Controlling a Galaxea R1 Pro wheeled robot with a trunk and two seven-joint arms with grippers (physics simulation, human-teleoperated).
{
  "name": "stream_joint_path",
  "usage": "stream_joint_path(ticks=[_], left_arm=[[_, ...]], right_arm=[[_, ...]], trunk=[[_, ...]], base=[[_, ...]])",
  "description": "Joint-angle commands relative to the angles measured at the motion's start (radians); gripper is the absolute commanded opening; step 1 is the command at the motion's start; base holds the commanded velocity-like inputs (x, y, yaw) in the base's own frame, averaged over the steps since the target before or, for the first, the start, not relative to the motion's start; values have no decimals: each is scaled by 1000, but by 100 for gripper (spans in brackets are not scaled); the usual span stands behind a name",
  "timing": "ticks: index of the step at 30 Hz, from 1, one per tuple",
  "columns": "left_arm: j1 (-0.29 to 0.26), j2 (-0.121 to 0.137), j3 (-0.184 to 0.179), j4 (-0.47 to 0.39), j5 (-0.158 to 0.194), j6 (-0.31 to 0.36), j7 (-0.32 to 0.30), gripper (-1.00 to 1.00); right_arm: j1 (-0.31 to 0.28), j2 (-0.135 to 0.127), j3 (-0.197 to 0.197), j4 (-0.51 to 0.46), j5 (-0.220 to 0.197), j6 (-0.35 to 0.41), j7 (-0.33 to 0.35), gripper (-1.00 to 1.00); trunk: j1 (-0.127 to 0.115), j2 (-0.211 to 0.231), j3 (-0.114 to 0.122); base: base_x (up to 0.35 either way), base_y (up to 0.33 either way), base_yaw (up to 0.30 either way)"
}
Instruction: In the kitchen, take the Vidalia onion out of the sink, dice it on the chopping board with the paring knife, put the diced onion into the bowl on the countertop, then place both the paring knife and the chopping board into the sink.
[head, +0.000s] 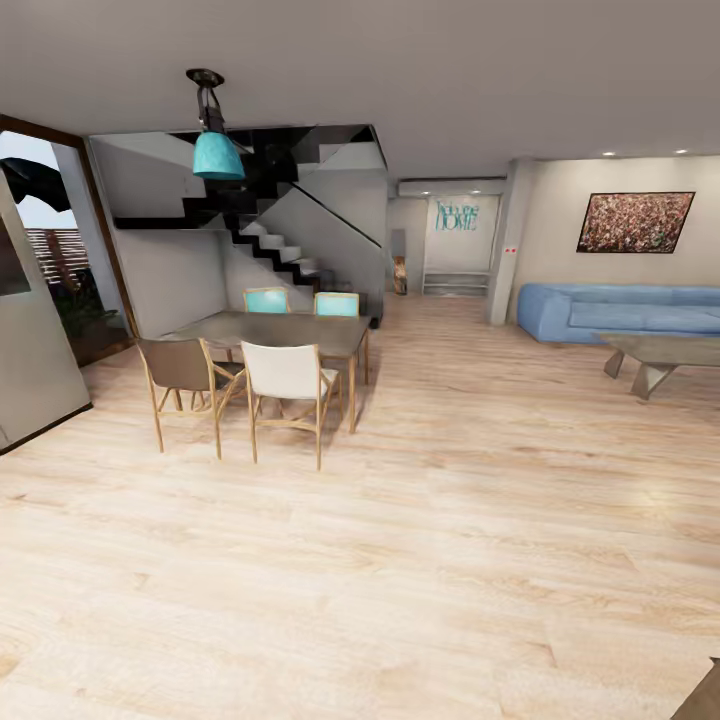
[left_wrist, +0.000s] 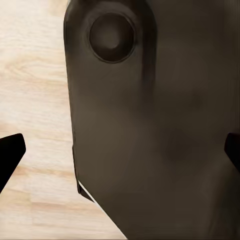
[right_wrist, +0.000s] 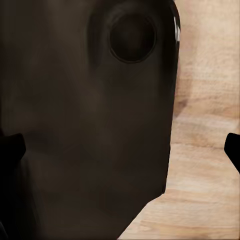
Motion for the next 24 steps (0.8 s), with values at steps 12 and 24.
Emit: stream_joint_path(ticks=[12, 24], left_arm=[[62, -42, 0, -37, -1, -2, -4, 100], [62, -83, 3, -99, -1, -2, 0, 100]], right_arm=[[46, -67, -1, -1, -10, -24, 0, 100], [46, -66, -4, -3, -10, -38, 1, 100]], trunk=[[0, 0, 0], [0, 0, 0]], base=[[0, 0, 0], [0, 0, 5]])
